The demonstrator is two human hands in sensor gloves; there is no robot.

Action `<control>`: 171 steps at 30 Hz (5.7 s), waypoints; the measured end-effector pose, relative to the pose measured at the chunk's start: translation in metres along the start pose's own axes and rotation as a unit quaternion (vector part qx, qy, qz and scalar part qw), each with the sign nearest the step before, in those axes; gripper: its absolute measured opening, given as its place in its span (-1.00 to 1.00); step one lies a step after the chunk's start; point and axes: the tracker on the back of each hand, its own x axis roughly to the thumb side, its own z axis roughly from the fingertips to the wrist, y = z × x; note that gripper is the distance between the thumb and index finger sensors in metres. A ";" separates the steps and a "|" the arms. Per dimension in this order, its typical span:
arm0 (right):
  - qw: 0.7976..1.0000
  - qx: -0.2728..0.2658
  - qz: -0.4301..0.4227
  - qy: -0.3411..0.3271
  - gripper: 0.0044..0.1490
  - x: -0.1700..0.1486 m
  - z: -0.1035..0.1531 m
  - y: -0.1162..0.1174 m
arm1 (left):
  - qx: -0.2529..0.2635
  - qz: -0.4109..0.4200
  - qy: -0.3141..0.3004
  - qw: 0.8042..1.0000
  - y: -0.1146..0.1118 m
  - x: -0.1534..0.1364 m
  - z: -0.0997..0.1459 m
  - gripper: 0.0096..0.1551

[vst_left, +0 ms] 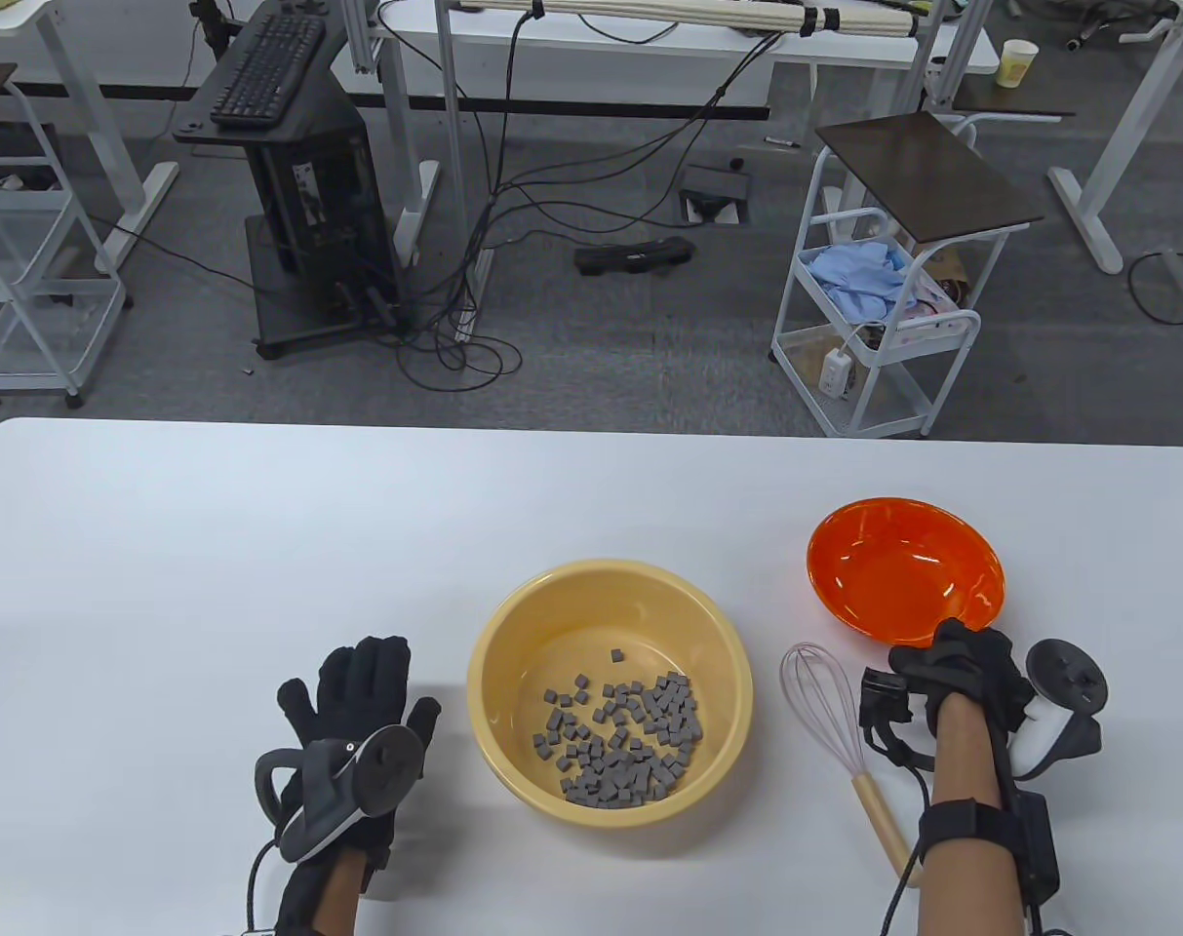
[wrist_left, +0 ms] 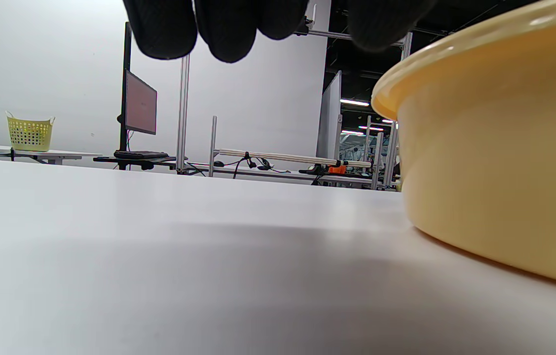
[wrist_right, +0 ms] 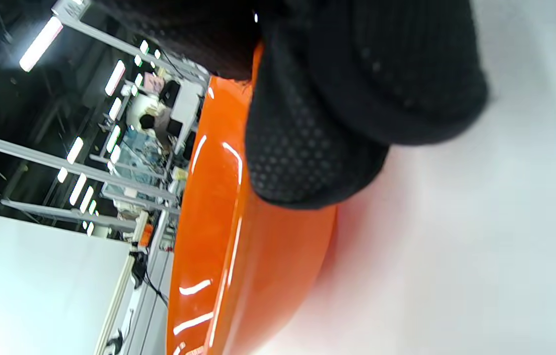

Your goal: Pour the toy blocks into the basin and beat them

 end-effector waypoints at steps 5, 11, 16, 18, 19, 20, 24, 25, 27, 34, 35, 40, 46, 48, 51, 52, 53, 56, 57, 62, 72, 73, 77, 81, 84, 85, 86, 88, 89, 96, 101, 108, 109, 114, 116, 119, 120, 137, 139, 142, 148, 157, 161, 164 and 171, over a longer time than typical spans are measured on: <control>1.000 0.022 0.000 0.011 -0.25 -0.003 -0.003 -0.002 | 0.001 0.001 -0.002 1.000 0.000 0.000 0.001 -0.22; 0.993 0.110 -0.030 0.012 -0.20 -0.005 -0.004 -0.009 | 0.003 0.005 -0.001 1.000 -0.001 0.000 0.000 -0.21; 0.988 0.152 -0.014 0.015 -0.18 0.002 0.005 -0.019 | 0.005 0.010 -0.005 1.000 -0.001 0.001 0.000 -0.22; 0.989 0.146 0.012 -0.010 -0.20 0.009 0.013 -0.025 | 0.005 0.008 -0.007 1.000 -0.001 0.003 0.000 -0.22; 0.989 0.147 0.023 -0.017 -0.21 0.012 0.017 -0.027 | 0.006 0.009 -0.008 1.000 -0.001 0.004 0.000 -0.22; 0.988 0.148 0.043 -0.029 -0.23 0.016 0.023 -0.029 | 0.007 0.015 -0.008 1.000 -0.003 0.004 0.000 -0.22; 0.980 0.144 0.104 -0.089 -0.35 0.030 0.045 -0.036 | 0.000 0.014 -0.011 1.000 -0.006 0.003 0.001 -0.22; 0.976 0.140 0.129 -0.110 -0.36 0.034 0.052 -0.037 | 0.000 0.014 -0.011 1.000 -0.007 0.003 0.001 -0.22; 0.965 0.135 0.176 -0.141 -0.38 0.038 0.064 -0.038 | 0.006 0.018 -0.008 1.000 -0.006 0.001 0.002 -0.23; 0.914 0.149 0.320 -0.201 -0.28 0.028 0.100 -0.030 | 0.009 0.032 -0.006 0.999 -0.004 0.001 0.002 -0.23; 0.908 0.152 0.334 -0.201 -0.26 0.025 0.103 -0.029 | 0.012 0.035 -0.006 0.999 -0.004 0.001 0.002 -0.23; 0.869 0.159 0.429 -0.188 -0.20 0.005 0.119 -0.021 | 0.027 0.088 -0.003 0.996 0.001 -0.002 0.002 -0.24; 0.819 0.148 0.530 -0.162 -0.14 -0.012 0.132 -0.015 | 0.034 0.195 -0.010 0.980 0.004 0.000 0.002 -0.23; 0.803 0.151 0.556 -0.150 -0.16 -0.017 0.135 -0.013 | 0.031 0.234 -0.013 0.972 0.005 0.003 0.001 -0.22; 0.773 0.141 0.602 -0.141 -0.20 -0.026 0.138 -0.006 | 0.020 0.279 -0.007 0.960 0.003 0.008 0.000 -0.17; 0.767 0.141 0.610 -0.138 -0.21 -0.028 0.138 -0.005 | 0.011 0.285 -0.007 0.959 0.002 0.010 -0.001 -0.14; 0.759 0.142 0.620 -0.135 -0.23 -0.032 0.138 -0.002 | -0.008 0.293 -0.007 0.956 0.000 0.012 -0.002 -0.11; 0.751 0.163 0.626 -0.130 -0.33 -0.043 0.133 0.005 | -0.051 0.314 -0.003 0.948 -0.008 0.018 -0.003 -0.02; 0.754 0.165 0.623 -0.126 -0.31 -0.046 0.133 0.006 | -0.059 0.314 0.004 0.948 -0.009 0.019 -0.003 0.00; 0.770 0.165 0.592 -0.171 -0.32 -0.047 0.137 0.003 | -0.103 0.332 0.012 0.938 -0.017 0.019 -0.007 0.02; 0.829 0.126 0.429 -0.336 -0.32 -0.010 0.185 -0.022 | -0.110 0.430 0.034 0.896 -0.028 0.023 -0.008 -0.10; 0.831 0.131 0.408 -0.354 -0.32 -0.003 0.190 -0.024 | -0.108 0.438 0.037 0.892 -0.028 0.022 -0.008 -0.11; 0.834 0.165 0.343 -0.400 -0.35 0.018 0.205 -0.018 | -0.091 0.449 0.047 0.888 -0.031 0.023 -0.005 -0.14; 0.830 0.164 0.298 -0.441 -0.44 0.034 0.217 0.001 | -0.078 0.456 0.052 0.885 -0.032 0.024 -0.004 -0.16; 0.826 0.182 0.314 -0.430 -0.43 0.043 0.215 0.024 | -0.075 0.464 0.057 0.881 -0.033 0.025 -0.004 -0.16; 0.828 0.194 0.311 -0.424 -0.38 0.045 0.214 0.031 | -0.073 0.465 0.057 0.880 -0.032 0.025 -0.004 -0.17; 0.833 0.214 0.296 -0.414 -0.33 0.046 0.212 0.041 | -0.073 0.466 0.056 0.880 -0.032 0.025 -0.003 -0.17; 0.836 0.251 0.281 -0.398 -0.28 0.048 0.210 0.057 | -0.072 0.467 0.056 0.880 -0.032 0.025 -0.003 -0.16; 0.838 0.256 0.275 -0.395 -0.30 0.048 0.209 0.066 | -0.072 0.468 0.055 0.879 -0.032 0.025 -0.003 -0.16; 0.845 0.263 0.234 -0.402 -0.38 0.043 0.208 0.103 | -0.075 0.473 0.053 0.876 -0.032 0.025 -0.003 -0.16; 0.813 0.324 0.234 -0.423 -0.40 0.050 0.217 0.112 | -0.072 0.469 0.055 0.878 -0.032 0.025 -0.003 -0.16; 0.819 0.341 0.236 -0.397 -0.44 0.063 0.217 0.093 | -0.062 0.463 0.067 0.882 -0.032 0.027 -0.002 -0.17; 0.823 0.337 0.236 -0.391 -0.45 0.065 0.216 0.089 | -0.061 0.462 0.068 0.882 -0.032 0.027 -0.002 -0.17; 0.834 0.308 0.246 -0.386 -0.50 0.071 0.213 0.074 | -0.058 0.462 0.076 0.882 -0.032 0.027 -0.002 -0.17; 0.839 0.290 0.251 -0.386 -0.51 0.073 0.211 0.069 | -0.059 0.464 0.077 0.881 -0.032 0.027 -0.003 -0.17; 0.843 0.264 0.263 -0.388 -0.52 0.075 0.211 0.064 | -0.060 0.464 0.076 0.880 -0.032 0.027 -0.003 -0.18; 0.844 0.254 0.266 -0.390 -0.52 0.076 0.211 0.061 | -0.061 0.464 0.076 0.881 -0.032 0.027 -0.003 -0.18; 0.818 0.128 0.287 -0.481 -0.55 0.071 0.229 0.074 | -0.066 0.472 0.067 0.877 -0.032 0.025 -0.004 -0.19; 0.814 0.115 0.279 -0.496 -0.53 0.067 0.229 0.079 | -0.066 0.471 0.065 0.877 -0.032 0.025 -0.004 -0.20; 0.809 0.122 0.289 -0.497 -0.48 0.061 0.226 0.086 | -0.067 0.471 0.063 0.878 -0.032 0.025 -0.004 -0.20; 0.823 0.190 0.257 -0.469 -0.42 0.047 0.215 0.103 | -0.068 0.473 0.063 0.876 -0.032 0.025 -0.005 -0.20; 0.820 0.352 0.197 -0.407 -0.35 0.040 0.211 0.117 | -0.067 0.472 0.064 0.877 -0.032 0.025 -0.004 -0.20; 0.815 0.409 0.169 -0.373 -0.33 0.043 0.210 0.116 | -0.067 0.473 0.065 0.876 -0.032 0.025 -0.004 -0.20; 0.807 0.440 0.153 -0.363 -0.31 0.046 0.211 0.114 | -0.066 0.473 0.066 0.876 -0.032 0.025 -0.004 -0.20; 0.810 0.419 0.151 -0.381 -0.33 0.056 0.213 0.102 | -0.066 0.474 0.067 0.875 -0.033 0.025 -0.004 -0.20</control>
